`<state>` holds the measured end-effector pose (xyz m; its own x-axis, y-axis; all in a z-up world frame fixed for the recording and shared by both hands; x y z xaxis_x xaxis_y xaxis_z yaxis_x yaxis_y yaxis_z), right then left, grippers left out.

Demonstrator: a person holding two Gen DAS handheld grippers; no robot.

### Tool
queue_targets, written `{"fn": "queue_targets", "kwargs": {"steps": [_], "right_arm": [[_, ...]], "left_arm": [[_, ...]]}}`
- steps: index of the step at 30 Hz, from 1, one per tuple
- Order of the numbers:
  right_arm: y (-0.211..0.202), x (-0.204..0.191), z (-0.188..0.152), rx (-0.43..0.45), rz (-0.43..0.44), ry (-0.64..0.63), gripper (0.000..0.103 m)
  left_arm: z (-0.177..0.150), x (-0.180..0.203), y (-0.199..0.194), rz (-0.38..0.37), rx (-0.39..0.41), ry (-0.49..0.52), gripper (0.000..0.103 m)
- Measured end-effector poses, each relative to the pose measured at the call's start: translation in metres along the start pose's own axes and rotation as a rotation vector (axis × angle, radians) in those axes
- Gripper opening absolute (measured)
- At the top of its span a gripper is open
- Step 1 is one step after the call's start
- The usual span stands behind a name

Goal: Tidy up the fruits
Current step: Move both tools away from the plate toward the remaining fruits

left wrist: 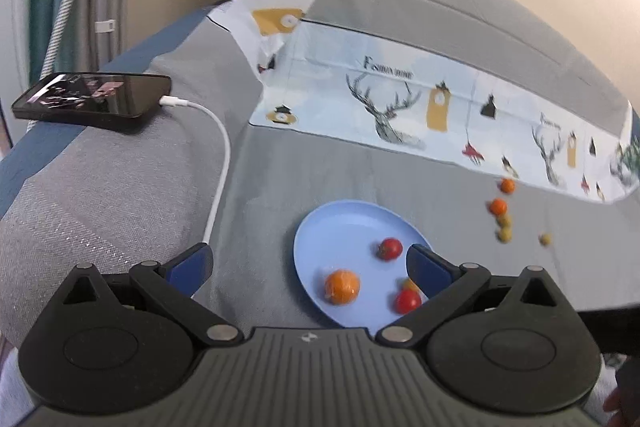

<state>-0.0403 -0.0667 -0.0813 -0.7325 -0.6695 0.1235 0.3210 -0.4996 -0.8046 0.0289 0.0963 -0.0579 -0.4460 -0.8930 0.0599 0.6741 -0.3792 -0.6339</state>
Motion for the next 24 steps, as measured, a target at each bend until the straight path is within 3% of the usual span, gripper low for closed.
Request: {"fn": "queue_targets", "kwargs": {"steps": [8,16,21,24], "right_arm": [[-0.005,0.045,0.01,0.105,0.197,0.053,0.102],[0.03,0.137,0.039,0.217,0.286,0.162,0.102],[0.077,0.2,0.074,0.297,0.284,0.224,0.102],[0.121,0.229,0.088,0.308,0.264,0.246,0.102]], "left_arm": [[0.012,0.034,-0.008,0.116,0.028,0.085,0.103],[0.05,0.108,-0.011,0.164,0.088,0.219,0.103],[0.078,0.169,0.02,0.021,0.052,0.253,0.103],[0.087,0.216,0.05,-0.05,0.045,0.328,0.103]]}}
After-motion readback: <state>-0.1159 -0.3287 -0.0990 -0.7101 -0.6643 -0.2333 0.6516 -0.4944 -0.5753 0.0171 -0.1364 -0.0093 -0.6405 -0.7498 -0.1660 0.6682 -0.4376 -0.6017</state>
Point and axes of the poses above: each gripper's, at about its wrist camera, not at the fingertips, and y roughly the way its jaws point, x to its right, z to its top, the point moved 4 cm from there along y, roughly the way its jaws point, and after that the axes turned 10 degrees about y, right-handed, at the moved point
